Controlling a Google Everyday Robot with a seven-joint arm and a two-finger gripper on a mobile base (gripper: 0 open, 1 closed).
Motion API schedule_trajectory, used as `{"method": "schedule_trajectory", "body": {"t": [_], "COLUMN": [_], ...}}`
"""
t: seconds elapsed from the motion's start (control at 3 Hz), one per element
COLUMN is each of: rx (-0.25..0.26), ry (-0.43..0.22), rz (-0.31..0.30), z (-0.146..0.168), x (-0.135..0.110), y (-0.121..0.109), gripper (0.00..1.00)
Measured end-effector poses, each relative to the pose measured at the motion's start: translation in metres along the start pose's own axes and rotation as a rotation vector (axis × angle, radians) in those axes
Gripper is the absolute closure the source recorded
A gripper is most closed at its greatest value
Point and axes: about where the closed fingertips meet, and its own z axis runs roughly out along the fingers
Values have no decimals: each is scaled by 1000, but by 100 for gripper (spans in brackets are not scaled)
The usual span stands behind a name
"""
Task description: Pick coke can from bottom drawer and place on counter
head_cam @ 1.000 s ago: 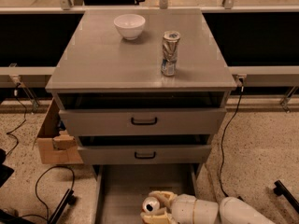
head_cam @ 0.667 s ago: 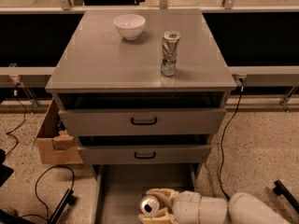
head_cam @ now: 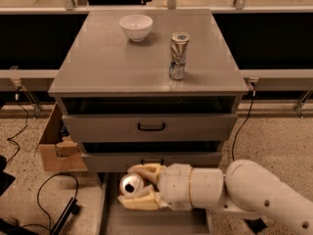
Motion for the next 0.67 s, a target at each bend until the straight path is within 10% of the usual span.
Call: {"method": "schedule_trajectory", "body": {"t": [0.67], "rx": [-75], "ry": [-37], "rz": [-69], "z": [71], "x": [-131], "y": [-30], "gripper": [100]}}
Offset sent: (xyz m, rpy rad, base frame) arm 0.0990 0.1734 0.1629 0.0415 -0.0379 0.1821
